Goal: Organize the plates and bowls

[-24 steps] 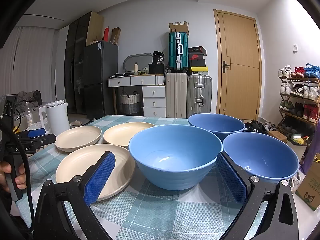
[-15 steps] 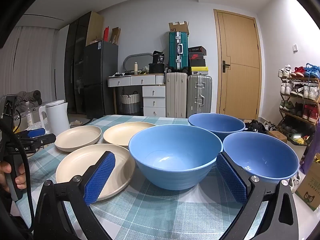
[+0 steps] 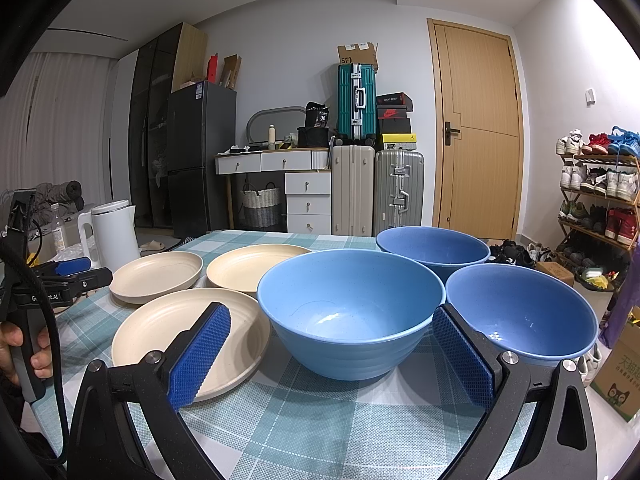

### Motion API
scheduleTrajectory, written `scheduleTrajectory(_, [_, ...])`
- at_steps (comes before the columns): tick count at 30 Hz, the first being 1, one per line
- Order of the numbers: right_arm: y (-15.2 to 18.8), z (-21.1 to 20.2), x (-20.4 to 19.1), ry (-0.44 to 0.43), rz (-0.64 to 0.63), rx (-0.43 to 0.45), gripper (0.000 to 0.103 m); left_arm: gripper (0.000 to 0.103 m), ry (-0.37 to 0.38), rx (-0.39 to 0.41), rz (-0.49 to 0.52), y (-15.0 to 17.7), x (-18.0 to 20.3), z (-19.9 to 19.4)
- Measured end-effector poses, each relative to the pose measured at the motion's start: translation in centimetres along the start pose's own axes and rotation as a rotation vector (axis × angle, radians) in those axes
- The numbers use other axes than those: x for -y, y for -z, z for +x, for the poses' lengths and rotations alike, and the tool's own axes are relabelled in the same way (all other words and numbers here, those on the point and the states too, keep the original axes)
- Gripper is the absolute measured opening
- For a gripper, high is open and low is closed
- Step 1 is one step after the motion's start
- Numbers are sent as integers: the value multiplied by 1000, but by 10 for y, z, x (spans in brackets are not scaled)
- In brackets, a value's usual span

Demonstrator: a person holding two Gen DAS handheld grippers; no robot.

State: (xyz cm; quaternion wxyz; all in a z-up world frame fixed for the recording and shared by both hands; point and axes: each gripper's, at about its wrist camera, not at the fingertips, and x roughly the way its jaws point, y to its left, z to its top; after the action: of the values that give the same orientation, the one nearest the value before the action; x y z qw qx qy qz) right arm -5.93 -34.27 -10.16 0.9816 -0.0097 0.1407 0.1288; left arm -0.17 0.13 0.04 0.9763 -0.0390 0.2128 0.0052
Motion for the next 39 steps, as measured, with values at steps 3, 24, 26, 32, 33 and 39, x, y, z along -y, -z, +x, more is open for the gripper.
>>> scheduleTrajectory(3, [0,0,0,0,0,1,103,102,-1,-1,0,0,0,0])
scheduleTrajectory(24, [0,0,0,0,0,0,103,102,-3,-2,-3,4,-5,-2])
scheduleTrajectory(26, [0,0,0,0,0,1,103,102,-4,-3,-3,4,-5,-2])
scheduleTrajectory(32, [0,0,0,0,0,1,103,102,-3,-5,-5,7,-2,-5])
scheduleTrajectory(33, [0,0,0,0,0,0,103,102,-4,-4,-5,8,-2,-5])
scheduleTrajectory(39, [0,0,0,0,0,0,103,102,-2,-4,-5,7,-2,-5])
